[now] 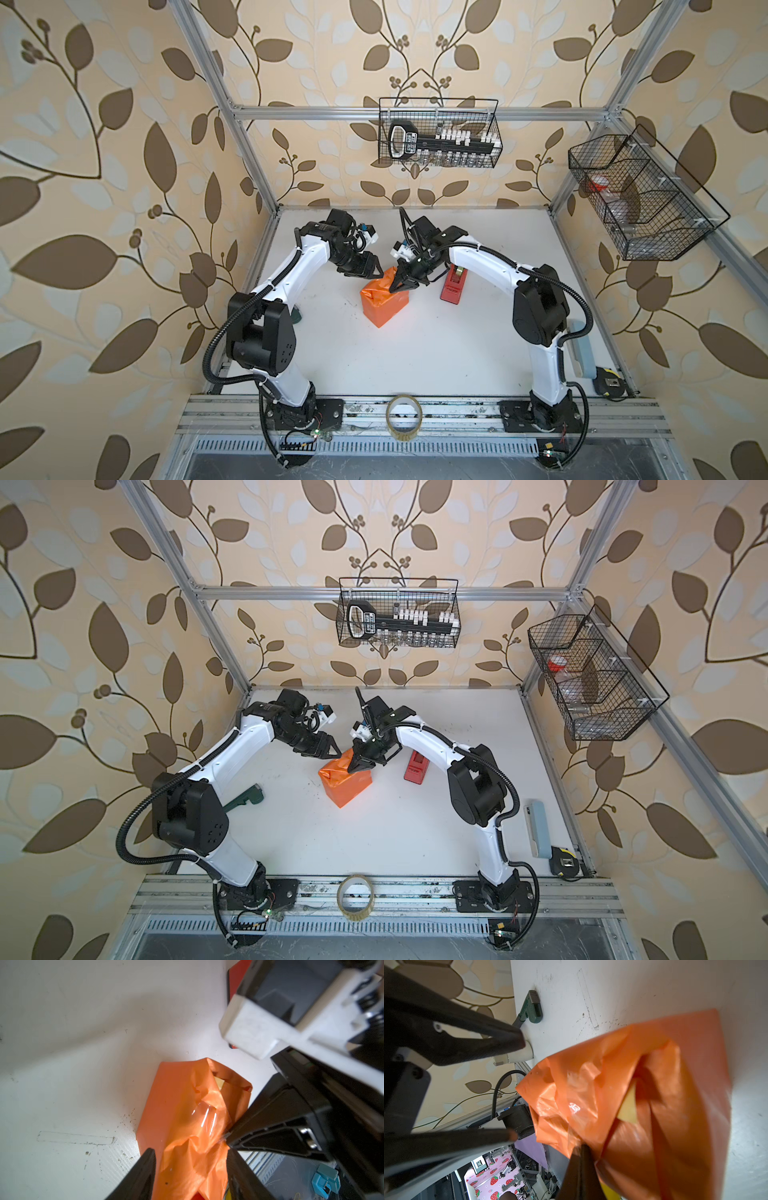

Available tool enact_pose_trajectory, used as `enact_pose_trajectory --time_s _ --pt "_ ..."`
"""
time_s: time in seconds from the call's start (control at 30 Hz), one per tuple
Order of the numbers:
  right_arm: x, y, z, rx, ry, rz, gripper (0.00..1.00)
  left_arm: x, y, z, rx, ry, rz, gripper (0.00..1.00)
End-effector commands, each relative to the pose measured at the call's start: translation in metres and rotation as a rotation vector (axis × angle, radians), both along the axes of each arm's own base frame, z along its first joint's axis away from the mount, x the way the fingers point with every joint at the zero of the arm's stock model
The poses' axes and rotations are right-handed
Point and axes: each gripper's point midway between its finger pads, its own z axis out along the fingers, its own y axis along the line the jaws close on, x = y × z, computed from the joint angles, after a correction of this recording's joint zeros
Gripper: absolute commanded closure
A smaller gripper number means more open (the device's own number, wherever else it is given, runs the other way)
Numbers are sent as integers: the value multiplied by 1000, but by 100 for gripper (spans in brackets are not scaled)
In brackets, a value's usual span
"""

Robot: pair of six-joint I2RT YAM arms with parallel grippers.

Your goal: Wrap the gift box in paper

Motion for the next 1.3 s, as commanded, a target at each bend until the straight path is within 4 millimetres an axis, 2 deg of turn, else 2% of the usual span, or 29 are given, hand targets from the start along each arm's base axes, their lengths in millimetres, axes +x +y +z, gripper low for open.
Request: enact_pose_trajectory --time_s 0.0,0.17,0.4,0.67,0.77,0.87,1.17,1.27 --pt "-5 -15 -50 -154 55 -25 100 0 -5 -7 8 32 -3 43" --pt "-3 -14 -49 -147 50 -27 100 0 -12 -22 23 64 -14 43" --pt "-3 -12 -47 -141 47 -29 100 -10 -14 -35 31 90 -26 43" --pt "-3 -2 -9 -10 30 -62 93 -20 -1 -55 132 87 -51 43" --pt "-9 2 -5 35 53 -70 93 -21 0 -58 136 88 -53 43" --pt "-14 -1 -7 30 62 -72 95 -20 0 -58 141 86 -53 43" --pt "-19 -15 5 48 55 -93 100 -19 6 -66 182 80 -63 43" --pt "-24 -19 1 39 71 -91 100 -18 7 -68 188 82 -62 43"
